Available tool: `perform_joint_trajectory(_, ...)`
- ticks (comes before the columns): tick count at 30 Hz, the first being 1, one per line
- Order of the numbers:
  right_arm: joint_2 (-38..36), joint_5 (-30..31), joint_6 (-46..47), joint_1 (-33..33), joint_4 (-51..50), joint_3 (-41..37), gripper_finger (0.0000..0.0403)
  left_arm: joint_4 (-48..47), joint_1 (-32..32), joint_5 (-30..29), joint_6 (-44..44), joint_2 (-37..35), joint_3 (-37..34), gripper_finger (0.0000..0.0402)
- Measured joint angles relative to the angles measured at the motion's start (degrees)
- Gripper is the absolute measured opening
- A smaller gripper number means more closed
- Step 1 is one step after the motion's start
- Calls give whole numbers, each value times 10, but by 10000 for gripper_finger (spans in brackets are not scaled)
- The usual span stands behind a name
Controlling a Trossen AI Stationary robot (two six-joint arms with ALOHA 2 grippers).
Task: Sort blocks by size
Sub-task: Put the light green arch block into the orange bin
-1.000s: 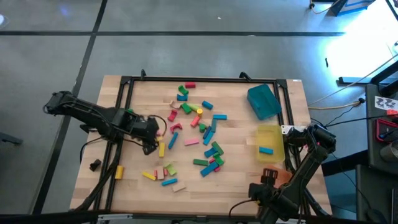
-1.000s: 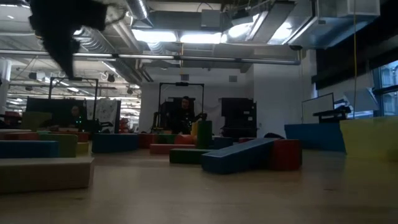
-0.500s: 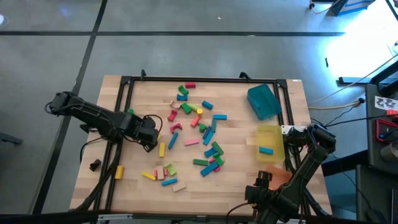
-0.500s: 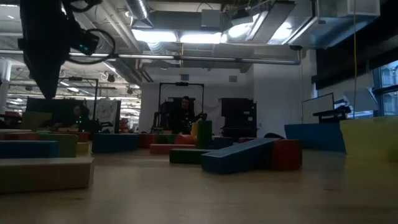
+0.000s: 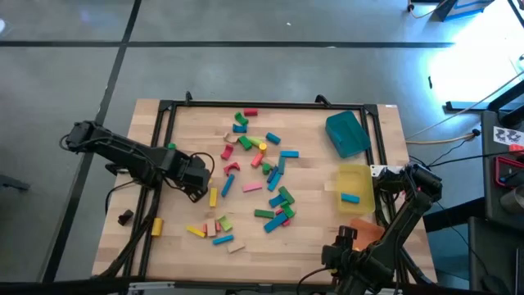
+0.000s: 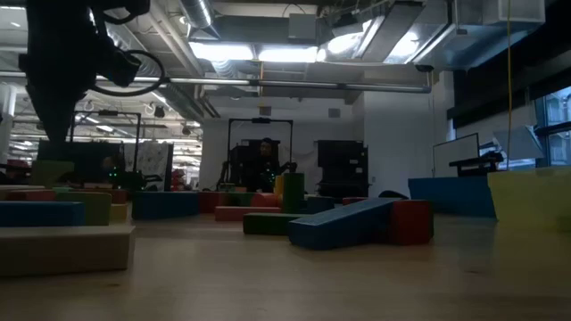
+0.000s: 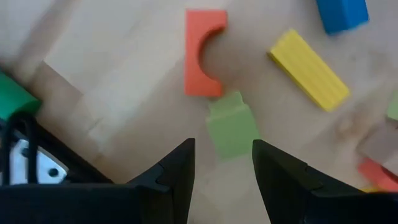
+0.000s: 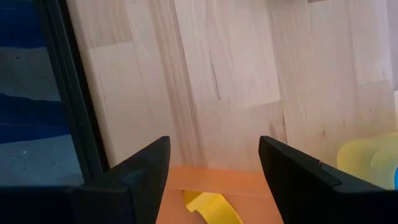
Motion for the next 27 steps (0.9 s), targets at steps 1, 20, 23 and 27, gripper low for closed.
perform_joint_trajectory(1,0,0,0,0,0,0,248,0,1,5,-1,0,0,145)
perform_joint_trajectory(20,0,0,0,0,2,0,248,43,0,9,-25,-1,-45,145)
perform_joint_trajectory(23,0,0,0,0,2,0,248,43,0,9,1,-1,-45,145)
perform_joint_trajectory(27,0,0,0,0,2,0,248,42,0,11,52,-2,-40,145)
